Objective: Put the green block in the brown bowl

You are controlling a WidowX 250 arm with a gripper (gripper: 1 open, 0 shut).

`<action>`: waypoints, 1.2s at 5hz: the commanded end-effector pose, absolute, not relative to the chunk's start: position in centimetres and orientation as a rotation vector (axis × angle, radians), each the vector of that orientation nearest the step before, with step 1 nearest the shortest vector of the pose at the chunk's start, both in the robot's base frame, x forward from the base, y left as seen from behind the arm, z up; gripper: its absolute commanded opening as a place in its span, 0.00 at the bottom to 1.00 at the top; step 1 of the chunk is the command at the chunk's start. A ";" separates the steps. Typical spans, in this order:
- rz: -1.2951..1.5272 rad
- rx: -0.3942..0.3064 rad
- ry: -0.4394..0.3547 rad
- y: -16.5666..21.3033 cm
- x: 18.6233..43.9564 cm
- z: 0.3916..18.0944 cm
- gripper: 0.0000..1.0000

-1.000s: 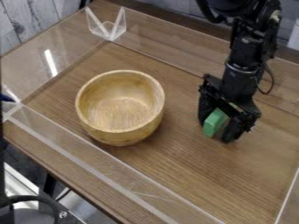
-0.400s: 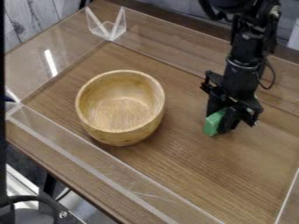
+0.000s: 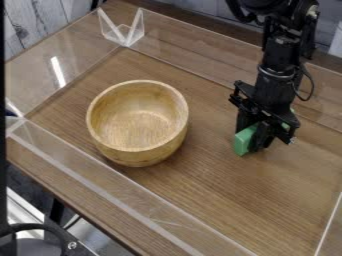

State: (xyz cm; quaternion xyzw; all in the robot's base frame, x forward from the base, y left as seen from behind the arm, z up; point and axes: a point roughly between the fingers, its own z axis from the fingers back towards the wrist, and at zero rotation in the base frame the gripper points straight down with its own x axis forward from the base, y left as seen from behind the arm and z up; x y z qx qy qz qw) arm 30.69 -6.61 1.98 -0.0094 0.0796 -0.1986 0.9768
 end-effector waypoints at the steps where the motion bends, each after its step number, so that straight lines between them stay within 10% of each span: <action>1: -0.414 -0.030 0.144 -6.6 30.9 2.5 0.00; 6: -0.444 -0.060 0.180 -6.9 30.2 2.1 0.00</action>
